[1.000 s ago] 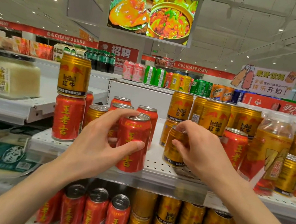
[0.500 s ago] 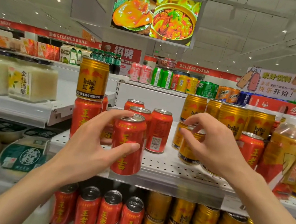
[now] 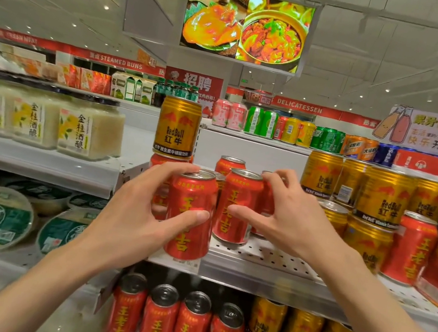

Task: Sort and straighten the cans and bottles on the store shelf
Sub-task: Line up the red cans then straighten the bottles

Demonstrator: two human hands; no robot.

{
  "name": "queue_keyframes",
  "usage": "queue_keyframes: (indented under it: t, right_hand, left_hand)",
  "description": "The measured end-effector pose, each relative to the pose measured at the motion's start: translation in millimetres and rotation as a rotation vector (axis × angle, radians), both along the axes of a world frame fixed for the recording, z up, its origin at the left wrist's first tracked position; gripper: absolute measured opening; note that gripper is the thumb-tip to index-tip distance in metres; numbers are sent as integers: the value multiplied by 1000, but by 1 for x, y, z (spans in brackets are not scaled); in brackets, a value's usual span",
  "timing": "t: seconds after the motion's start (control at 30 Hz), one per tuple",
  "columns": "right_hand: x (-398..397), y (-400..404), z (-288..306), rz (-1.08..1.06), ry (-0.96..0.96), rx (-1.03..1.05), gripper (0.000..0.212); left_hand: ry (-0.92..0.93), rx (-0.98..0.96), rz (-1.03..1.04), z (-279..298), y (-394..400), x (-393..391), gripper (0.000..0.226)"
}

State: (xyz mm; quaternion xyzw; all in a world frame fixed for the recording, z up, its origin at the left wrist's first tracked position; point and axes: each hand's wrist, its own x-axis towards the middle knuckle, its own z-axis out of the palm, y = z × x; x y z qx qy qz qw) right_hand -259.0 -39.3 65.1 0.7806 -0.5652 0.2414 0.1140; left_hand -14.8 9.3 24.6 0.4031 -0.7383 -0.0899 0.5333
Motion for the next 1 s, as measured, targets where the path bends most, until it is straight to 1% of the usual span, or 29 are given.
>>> queue_keyframes:
  t: [0.17,0.27,0.33,0.5,0.57,0.7,0.83,1.0]
  right_hand:
    - [0,-6,3,34,-27,109,109]
    - [-3,-6,3,70,-64,165,103]
    - [-4,-5,1,91,-82,156,101]
    - [5,-6,-9,54,-93,44,109]
    - [6,-7,-10,38,-91,27,106]
    - [1,-13,-9,41,-129,59,101]
    - [-6,-23,-7,57,-175,100,101]
    - [-10,-36,-8,86,-278,140,98]
  left_hand:
    - [11,7,-27,1,-2,3,59]
    - [19,9,-36,2,-2,6,57]
    - [22,11,-35,2,-2,7,56]
    - [23,17,-25,3,-4,7,57]
    - [22,21,-22,3,-5,7,58]
    - [24,29,-16,4,-6,7,59]
    - [37,35,-15,4,-7,7,59]
    - [25,25,2,5,-10,5,59]
